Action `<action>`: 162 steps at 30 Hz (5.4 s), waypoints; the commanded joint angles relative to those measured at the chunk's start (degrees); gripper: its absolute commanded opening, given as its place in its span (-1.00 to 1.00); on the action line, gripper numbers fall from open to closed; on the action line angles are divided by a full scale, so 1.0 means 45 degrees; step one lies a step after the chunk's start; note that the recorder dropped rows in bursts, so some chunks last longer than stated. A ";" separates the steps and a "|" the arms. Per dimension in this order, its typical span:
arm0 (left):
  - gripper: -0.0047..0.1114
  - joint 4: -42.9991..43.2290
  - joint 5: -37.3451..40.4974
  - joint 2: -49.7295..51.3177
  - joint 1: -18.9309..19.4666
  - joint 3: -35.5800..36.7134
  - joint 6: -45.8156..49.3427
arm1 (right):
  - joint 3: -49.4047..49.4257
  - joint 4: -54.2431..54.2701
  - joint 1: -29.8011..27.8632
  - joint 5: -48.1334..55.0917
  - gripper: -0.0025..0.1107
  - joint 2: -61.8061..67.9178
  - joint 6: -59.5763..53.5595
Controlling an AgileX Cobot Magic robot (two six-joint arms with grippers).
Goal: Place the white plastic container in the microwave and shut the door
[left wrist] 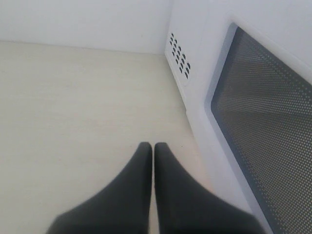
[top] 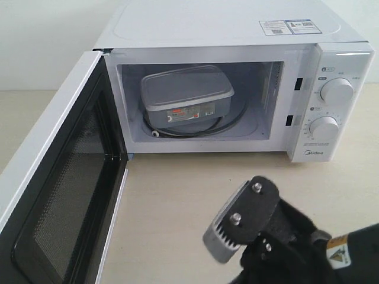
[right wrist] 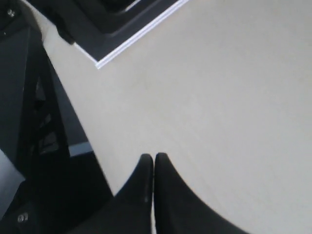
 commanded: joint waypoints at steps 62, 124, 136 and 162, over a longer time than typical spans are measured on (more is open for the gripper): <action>-0.85 -0.0009 -0.0065 -0.0027 0.0045 0.0050 0.0059 | 0.6462 0.1843 -1.1055 -0.5573 -0.96 -1.4769 -0.0228; -0.85 0.0030 0.0312 -0.0027 0.0045 -0.2873 0.0341 | 0.6462 -0.9239 -1.1062 -0.0702 -0.96 -1.4872 0.7226; -0.85 -0.1197 0.3453 -0.0027 0.0045 -0.6378 0.0341 | 0.6462 -0.9239 -1.1062 -0.0702 -0.96 -1.4872 0.7226; -0.85 -0.0819 0.8694 0.9235 -0.0154 -1.4487 0.5472 | 0.6462 -0.9239 -1.1062 -0.0702 -0.96 -1.4872 0.7226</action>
